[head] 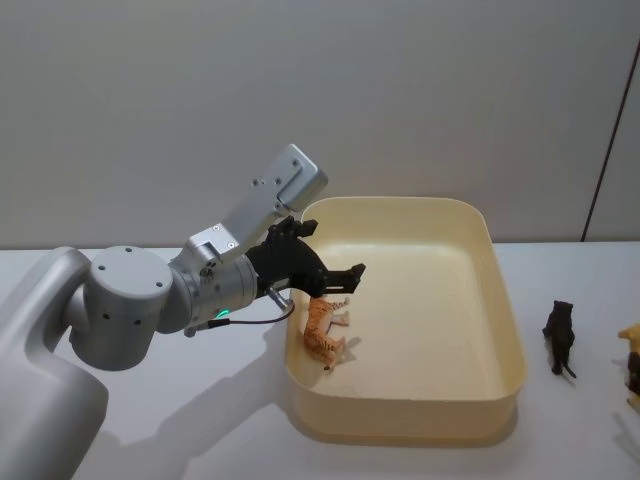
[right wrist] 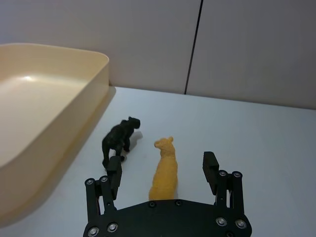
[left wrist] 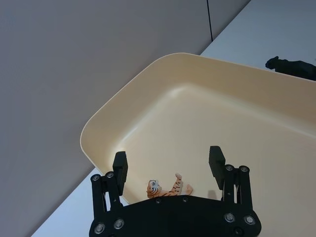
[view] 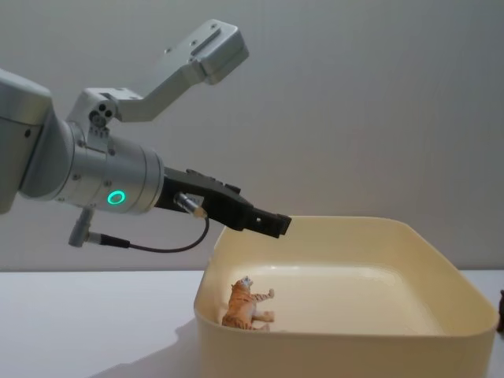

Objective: Pick up the toy alternately with two hands and place it into the central storage box.

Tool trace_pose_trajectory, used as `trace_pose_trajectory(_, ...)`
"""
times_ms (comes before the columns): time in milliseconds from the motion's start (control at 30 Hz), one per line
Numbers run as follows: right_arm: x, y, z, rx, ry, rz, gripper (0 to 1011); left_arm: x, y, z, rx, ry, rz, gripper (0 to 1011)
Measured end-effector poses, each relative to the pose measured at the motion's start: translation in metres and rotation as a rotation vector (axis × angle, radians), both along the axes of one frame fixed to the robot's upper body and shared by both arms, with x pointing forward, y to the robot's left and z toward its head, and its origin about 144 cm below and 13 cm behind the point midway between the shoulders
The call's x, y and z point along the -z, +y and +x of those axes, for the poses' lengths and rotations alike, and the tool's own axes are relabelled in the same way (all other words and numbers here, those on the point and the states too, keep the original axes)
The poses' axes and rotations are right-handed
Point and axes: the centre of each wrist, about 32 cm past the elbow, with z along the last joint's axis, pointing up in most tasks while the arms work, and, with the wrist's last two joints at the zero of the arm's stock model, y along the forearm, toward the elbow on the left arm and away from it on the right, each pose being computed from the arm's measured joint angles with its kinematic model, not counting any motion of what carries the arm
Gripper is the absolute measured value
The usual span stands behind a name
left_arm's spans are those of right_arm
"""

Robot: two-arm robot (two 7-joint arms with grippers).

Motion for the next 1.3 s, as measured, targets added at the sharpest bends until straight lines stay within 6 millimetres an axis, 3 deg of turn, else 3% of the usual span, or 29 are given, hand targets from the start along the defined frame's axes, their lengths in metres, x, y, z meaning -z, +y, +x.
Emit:
trace_pose_trajectory(833,0.024,-0.002,0.035,0.029,0.11,-0.049,1001,0.0,0.0,0.0,0.0,0.0,0.0,1001)
trace_pose_trajectory(1033,0.027,0.0,0.041,0.028,0.127,-0.056,903,0.0,0.0,0.0,0.0,0.0,0.0,1001)
trace_pose_trajectory(1300,0.029,0.002,0.046,0.025,0.141,-0.061,645,0.0,0.0,0.0,0.0,0.0,0.0,1001)
